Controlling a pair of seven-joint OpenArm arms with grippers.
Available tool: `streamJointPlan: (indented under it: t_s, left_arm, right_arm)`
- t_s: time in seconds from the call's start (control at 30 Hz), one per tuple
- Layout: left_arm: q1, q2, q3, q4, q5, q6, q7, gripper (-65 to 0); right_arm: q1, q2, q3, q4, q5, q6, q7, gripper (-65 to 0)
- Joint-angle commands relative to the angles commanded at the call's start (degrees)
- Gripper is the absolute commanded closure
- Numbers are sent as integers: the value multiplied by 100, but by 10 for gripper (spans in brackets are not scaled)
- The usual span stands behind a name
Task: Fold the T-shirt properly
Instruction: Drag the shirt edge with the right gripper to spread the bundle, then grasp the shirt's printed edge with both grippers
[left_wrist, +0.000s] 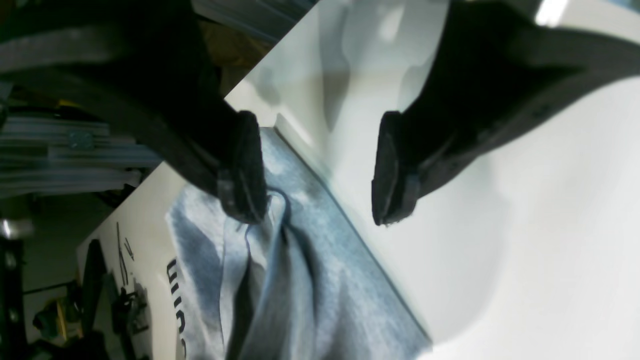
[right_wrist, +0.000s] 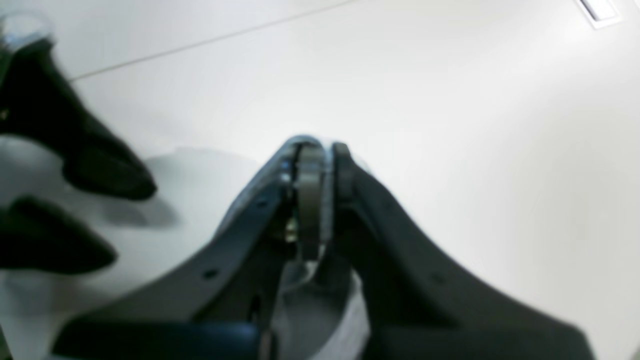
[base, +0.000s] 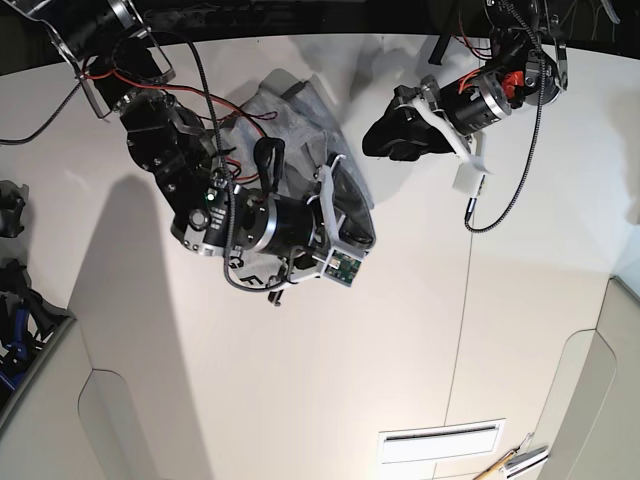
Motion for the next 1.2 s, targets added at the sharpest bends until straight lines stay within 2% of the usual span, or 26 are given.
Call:
streamJointPlan:
  t_s: [0.1, 0.13, 0.2, 0.23, 0.27, 0.3, 0.47, 0.5, 0.53, 0.6, 0.63, 0.67, 0.7, 0.77, 0.8, 0.83, 0.9, 1.0, 1.1, 1.13, 1.2]
  left_arm:
    - [2, 0, 0, 0, 0, 0, 0, -374]
    - [0, 0, 0, 0, 0, 0, 0, -374]
    - [0, 0, 0, 0, 0, 0, 0, -374]
    - [0, 0, 0, 0, 0, 0, -2, -374]
    - [0, 0, 0, 0, 0, 0, -2, -374]
    - [0, 0, 0, 0, 0, 0, -2, -374]
    - [0, 0, 0, 0, -107, 0, -2, -373]
    - [0, 0, 0, 0, -197, 0, -4, -345]
    - [0, 0, 0, 0, -295, 0, -2, -281]
    - [-2, 0, 11, 0, -457, 0, -2, -157]
    - [-2, 0, 31, 0, -487, 0, -4, -124]
    - [-4, 0, 76, 0, -487, 0, -4, -103]
    - [-11, 0, 146, 0, -485, 0, -9, -86]
    - [-46, 0, 372, 0, -444, 0, -72, -46]
    - [-90, 2, 531, 0, -317, 0, -162, -31]
    - [-140, 2, 723, 0, -136, 0, -271, -22]
    - [-293, 2, 1128, 0, 195, 0, -466, -19]
    - [-520, 17, 1700, 0, 813, 0, -654, -19]
    - [-588, 28, 2090, -28, 1333, 0, -774, -19]
    - [-573, 28, 2155, -61, 1438, 17, -769, -19]
    - [-544, 28, 2221, -164, 1491, 36, -730, -19]
  right_arm:
    - [247, -334, 0, -472, 2, -7, 157, 0]
    - [310, -422, 0, -632, 24, -9, 166, -49]
    - [369, -540, 0, -896, 162, -26, 164, -262]
    - [378, -555, 0, -988, 286, -24, 164, -337]
    - [374, -553, 0, -1010, 415, -22, 157, -376]
    - [376, -549, 2, -1010, 514, -22, 129, -380]
    - [378, -551, 299, -664, 566, -26, 116, -380]
    - [378, -553, 494, -562, 557, -74, 114, -380]
    - [378, -553, 741, -472, 560, -184, 116, -380]
    - [380, -553, 1344, -396, 555, -511, 122, -379]
    - [378, -553, 1681, -402, 553, -645, 125, -373]
    - [374, -551, 2020, -433, 531, -743, 122, -340]
    - [376, -551, 2345, -494, 470, -789, 122, -275]
    - [376, -549, 2924, -662, 400, -807, 140, -72]
    - [378, -549, 3180, -796, 409, -802, 157, 0]
    - [378, -549, 3379, -951, 411, -798, 227, 0]
    - [382, -546, 3598, -1355, 413, -741, 446, 0]
    - [382, -553, 3576, -2057, 540, -267, 782, 0]
    - [411, -553, 3226, -2693, 710, 188, 1106, 0]
    - [409, -553, 3034, -2811, 682, 254, 1191, 0]
    - [411, -553, 2588, -2927, 490, 258, 1255, 0]
